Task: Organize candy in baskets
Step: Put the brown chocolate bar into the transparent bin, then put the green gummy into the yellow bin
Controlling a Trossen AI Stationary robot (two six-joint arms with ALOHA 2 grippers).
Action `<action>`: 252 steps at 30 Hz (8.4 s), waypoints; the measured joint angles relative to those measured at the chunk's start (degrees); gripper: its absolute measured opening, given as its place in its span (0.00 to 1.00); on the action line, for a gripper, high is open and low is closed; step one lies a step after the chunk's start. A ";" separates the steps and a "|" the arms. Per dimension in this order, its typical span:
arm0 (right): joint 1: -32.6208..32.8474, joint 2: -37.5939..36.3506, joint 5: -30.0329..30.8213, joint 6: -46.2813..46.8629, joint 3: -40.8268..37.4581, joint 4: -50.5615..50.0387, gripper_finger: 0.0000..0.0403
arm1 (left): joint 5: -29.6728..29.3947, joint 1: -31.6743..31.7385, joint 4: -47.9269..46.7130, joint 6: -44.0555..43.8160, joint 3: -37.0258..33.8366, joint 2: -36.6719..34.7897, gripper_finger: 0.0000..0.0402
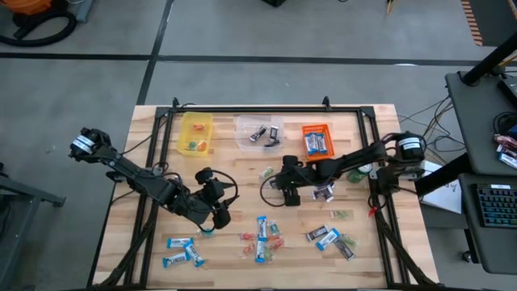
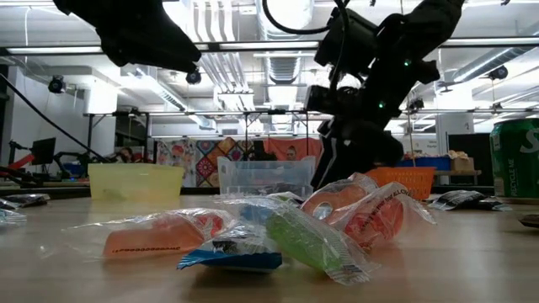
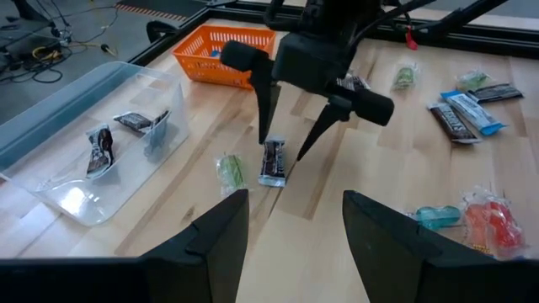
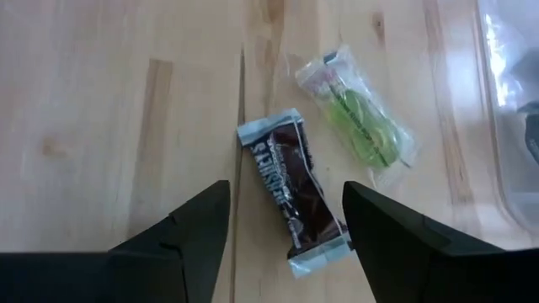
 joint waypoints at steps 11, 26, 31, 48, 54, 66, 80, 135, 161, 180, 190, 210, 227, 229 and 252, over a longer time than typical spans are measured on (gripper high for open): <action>-1.38 2.91 -0.56 -0.25 0.38 0.12 0.41 | 0.00 0.00 0.17 -0.02 -0.01 0.02 0.44; -1.47 2.57 -4.95 -0.25 0.56 -0.40 0.05 | 0.01 0.00 0.44 -0.04 -0.05 0.02 0.44; -1.34 -0.64 -6.77 -0.27 1.69 -0.40 0.05 | 0.07 0.00 0.54 -1.20 -0.05 0.21 0.44; -8.15 -4.24 10.24 -10.56 12.30 3.36 0.06 | 0.66 -1.14 0.96 -6.72 -0.05 5.03 0.44; -13.55 -0.58 10.01 -6.00 14.56 4.74 0.06 | 0.66 -2.13 1.03 -7.56 -0.05 5.11 0.44; -17.83 2.81 3.98 0.51 15.35 4.28 0.32 | 0.66 -2.70 0.98 -7.56 -0.03 5.18 0.44; -13.69 -2.15 -20.14 -1.60 15.52 2.14 0.33 | 0.61 -2.69 0.98 -7.56 -0.03 5.18 0.44; -2.30 9.96 3.93 -0.22 5.51 6.32 0.06 | -2.84 -2.67 1.97 -7.39 -0.05 5.18 0.44; -0.35 4.80 -0.48 0.59 5.36 5.95 0.04 | -2.52 -2.69 11.71 -1.89 -0.07 15.64 0.44; -2.69 8.93 3.93 4.57 5.38 5.85 0.57 | -2.86 -2.69 11.92 -1.27 0.10 16.13 0.44; -3.33 10.24 1.73 5.99 5.49 6.71 0.39 | -2.98 -2.69 12.29 -1.26 0.10 16.13 0.44; -3.87 7.03 -15.02 17.14 5.62 10.63 0.02 | -2.99 -2.47 18.19 13.27 0.06 19.63 0.44; -3.43 6.77 -31.83 26.85 5.72 15.39 0.02 | -2.82 1.42 26.91 22.96 0.03 27.25 0.44; -3.23 6.77 -32.38 26.78 5.73 15.41 0.02 | -2.84 1.82 27.32 22.88 0.01 27.43 0.44; -2.85 6.13 -34.61 26.35 5.80 16.72 0.12 | 4.04 3.61 30.93 22.87 0.01 27.24 0.02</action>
